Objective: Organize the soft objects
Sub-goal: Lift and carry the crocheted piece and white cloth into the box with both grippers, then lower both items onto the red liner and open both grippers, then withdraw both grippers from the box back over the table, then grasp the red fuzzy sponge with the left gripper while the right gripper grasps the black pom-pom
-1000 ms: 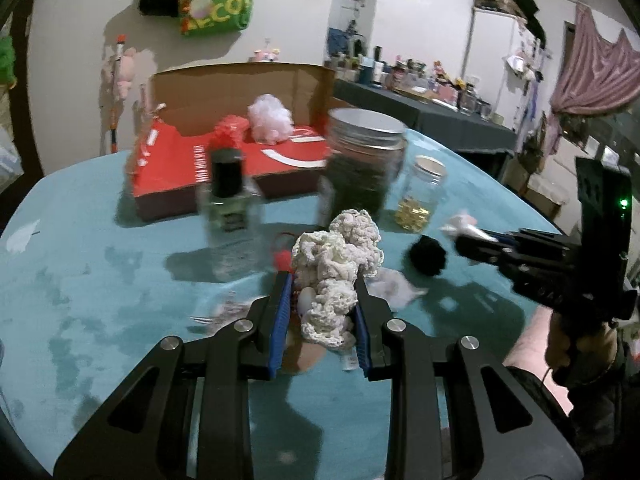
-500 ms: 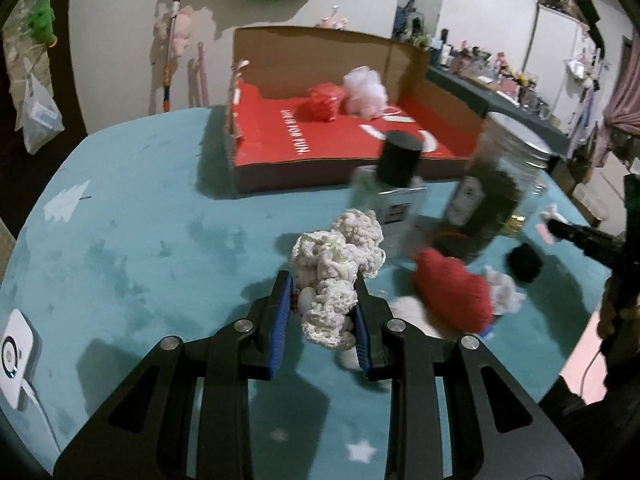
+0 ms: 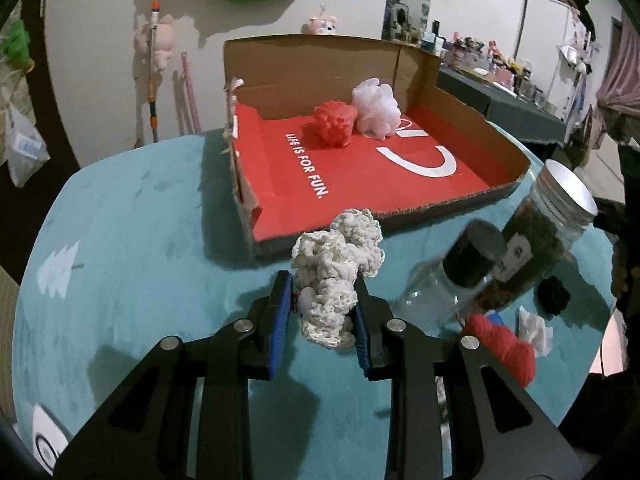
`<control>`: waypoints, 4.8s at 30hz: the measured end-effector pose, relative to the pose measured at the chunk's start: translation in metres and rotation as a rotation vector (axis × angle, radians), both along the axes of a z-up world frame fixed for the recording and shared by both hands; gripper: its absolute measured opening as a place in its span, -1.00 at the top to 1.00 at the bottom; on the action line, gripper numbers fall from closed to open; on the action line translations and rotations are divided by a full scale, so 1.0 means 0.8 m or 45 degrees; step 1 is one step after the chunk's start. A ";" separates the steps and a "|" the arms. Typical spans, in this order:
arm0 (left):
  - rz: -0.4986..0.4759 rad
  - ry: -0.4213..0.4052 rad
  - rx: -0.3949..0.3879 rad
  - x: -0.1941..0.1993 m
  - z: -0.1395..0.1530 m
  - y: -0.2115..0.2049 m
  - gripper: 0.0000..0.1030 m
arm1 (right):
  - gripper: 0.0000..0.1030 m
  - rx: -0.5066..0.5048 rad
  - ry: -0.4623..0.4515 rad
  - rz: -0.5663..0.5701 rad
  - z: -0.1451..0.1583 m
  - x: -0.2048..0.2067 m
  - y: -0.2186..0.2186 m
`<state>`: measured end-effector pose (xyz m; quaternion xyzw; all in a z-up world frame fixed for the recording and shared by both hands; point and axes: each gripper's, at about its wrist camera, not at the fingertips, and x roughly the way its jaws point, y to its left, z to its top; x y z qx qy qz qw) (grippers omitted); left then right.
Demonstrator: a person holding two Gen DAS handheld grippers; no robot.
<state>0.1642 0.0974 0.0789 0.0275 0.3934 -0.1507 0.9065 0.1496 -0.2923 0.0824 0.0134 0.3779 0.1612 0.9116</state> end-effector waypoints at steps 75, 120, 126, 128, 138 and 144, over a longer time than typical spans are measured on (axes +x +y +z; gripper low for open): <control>-0.137 0.160 0.241 0.166 -0.020 -0.088 -0.25 | 0.11 -0.583 0.288 0.342 -0.034 0.207 0.155; 0.028 -0.527 -0.117 -0.187 0.104 -0.125 -0.85 | -1.00 -0.098 -0.465 0.000 0.141 -0.147 0.092; 0.092 -0.538 -0.114 -0.210 0.070 -0.127 -0.85 | -1.00 -0.137 -0.528 -0.115 0.101 -0.181 0.097; 0.126 -0.528 -0.114 -0.212 0.055 -0.125 -0.85 | -1.00 -0.126 -0.515 -0.152 0.082 -0.186 0.097; 0.171 -0.342 -0.119 -0.194 -0.010 -0.120 -0.85 | -1.00 -0.118 -0.448 -0.240 0.009 -0.188 0.097; 0.201 -0.279 -0.124 -0.185 -0.032 -0.114 -0.85 | -1.00 -0.135 -0.386 -0.247 -0.021 -0.181 0.101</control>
